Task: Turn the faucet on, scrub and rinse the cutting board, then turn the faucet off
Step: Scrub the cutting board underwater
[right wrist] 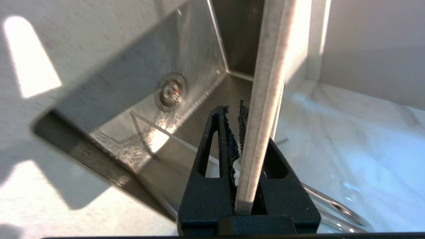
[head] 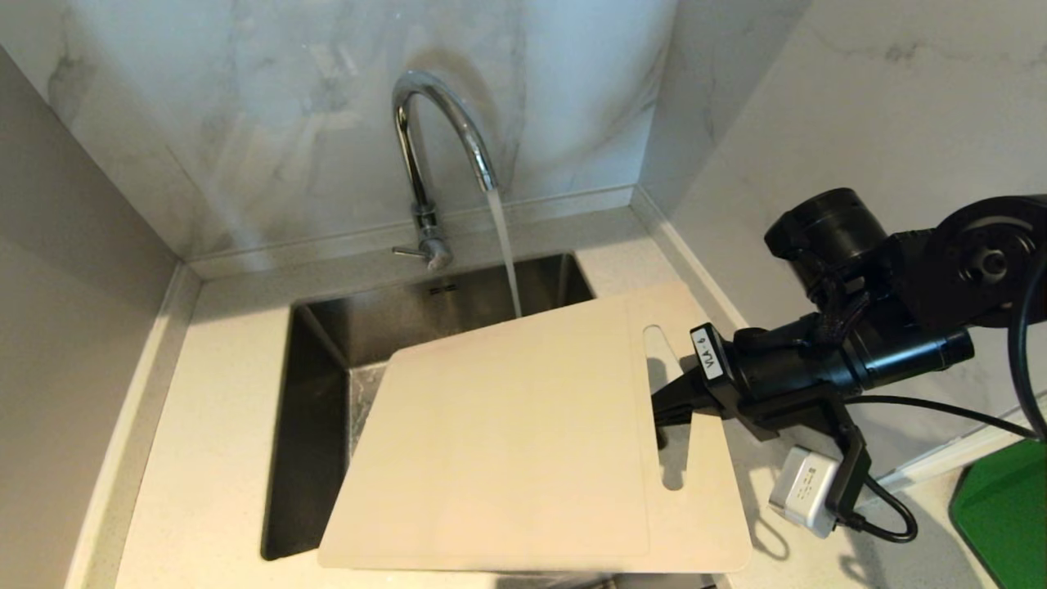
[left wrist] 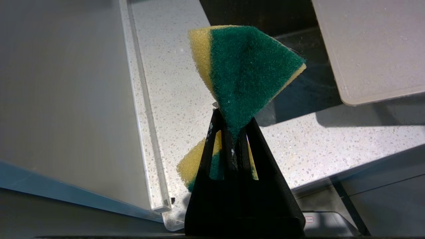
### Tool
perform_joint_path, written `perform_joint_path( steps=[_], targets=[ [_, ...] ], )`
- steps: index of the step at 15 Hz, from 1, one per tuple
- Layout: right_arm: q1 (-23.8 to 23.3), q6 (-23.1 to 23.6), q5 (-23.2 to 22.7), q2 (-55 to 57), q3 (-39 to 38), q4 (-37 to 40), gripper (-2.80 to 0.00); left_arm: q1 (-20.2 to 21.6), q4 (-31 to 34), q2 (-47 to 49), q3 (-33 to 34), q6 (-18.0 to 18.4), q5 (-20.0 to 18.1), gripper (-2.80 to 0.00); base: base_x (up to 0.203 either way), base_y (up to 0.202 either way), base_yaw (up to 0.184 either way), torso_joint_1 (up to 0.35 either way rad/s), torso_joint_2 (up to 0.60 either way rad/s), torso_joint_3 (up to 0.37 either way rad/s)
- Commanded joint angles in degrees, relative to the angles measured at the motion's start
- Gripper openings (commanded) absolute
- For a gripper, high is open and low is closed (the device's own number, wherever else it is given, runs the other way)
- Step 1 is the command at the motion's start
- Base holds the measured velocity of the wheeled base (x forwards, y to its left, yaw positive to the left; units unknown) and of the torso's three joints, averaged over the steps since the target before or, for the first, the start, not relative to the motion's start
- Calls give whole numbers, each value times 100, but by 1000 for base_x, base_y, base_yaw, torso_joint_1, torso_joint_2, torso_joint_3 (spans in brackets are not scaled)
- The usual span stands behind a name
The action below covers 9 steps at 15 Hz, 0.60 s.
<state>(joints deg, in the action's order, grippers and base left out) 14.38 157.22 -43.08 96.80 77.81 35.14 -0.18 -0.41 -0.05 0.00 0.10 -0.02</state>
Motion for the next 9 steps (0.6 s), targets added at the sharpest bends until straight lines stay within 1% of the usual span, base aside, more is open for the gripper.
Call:
perform_joint_path(
  steps=[1, 2, 3, 4, 7, 9],
  targets=[
    [72, 91, -25, 67, -137, -115, -280, 1, 66, -4, -27, 39, 11, -280, 0, 0, 0, 0, 0, 0],
    [92, 91, -34, 67, -160, -130, -280, 14, 168, 26, -187, 61, 33, -280, 0, 0, 0, 0, 0, 0],
    [108, 91, -28, 67, -168, -139, -280, 14, 311, 131, -512, 59, 65, -280, 0, 0, 0, 0, 0, 0],
    [109, 91, -32, 76, -168, -139, -280, 9, 522, 375, -979, 55, 87, -280, 0, 0, 0, 0, 0, 0],
    [109, 91, -34, 81, -160, -148, -280, 4, 940, 1838, -2596, 53, 104, -280, 0, 0, 0, 0, 0, 0],
    [141, 91, -29, 120, -185, -343, -280, 4, 1060, 2817, -3393, 53, 119, -280, 0, 0, 0, 0, 0, 0]
  ],
)
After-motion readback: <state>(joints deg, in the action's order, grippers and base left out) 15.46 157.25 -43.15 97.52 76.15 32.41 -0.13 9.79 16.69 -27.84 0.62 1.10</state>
